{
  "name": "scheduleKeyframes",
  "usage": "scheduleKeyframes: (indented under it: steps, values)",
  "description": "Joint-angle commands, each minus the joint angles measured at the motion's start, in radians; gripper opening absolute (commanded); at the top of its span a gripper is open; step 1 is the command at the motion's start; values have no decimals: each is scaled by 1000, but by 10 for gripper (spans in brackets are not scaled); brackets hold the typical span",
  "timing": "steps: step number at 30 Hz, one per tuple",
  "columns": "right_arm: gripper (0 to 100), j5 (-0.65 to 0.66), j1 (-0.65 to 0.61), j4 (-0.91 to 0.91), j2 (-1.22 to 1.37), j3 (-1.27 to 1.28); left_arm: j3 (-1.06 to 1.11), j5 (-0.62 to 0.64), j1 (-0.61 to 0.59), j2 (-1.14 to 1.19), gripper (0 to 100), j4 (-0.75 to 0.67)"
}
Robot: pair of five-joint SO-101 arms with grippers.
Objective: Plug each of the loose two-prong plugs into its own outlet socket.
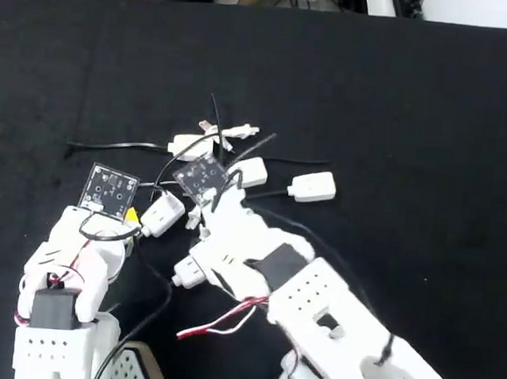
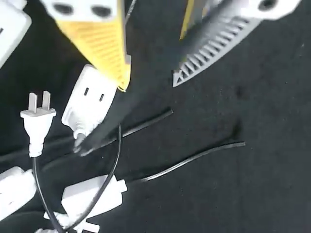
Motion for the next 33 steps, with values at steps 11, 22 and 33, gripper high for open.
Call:
scheduleKeyframes:
  steps: [11, 22, 33]
  values:
    - [12, -255, 12, 20, -409, -203, -366, 69, 15, -169, 148, 261]
    - [12, -390, -38, -542, -638, 196, -417, 23, 412, -155, 148, 230]
    - [12, -471, -54, -316, -641, 165, -351, 29, 481, -155, 148, 92]
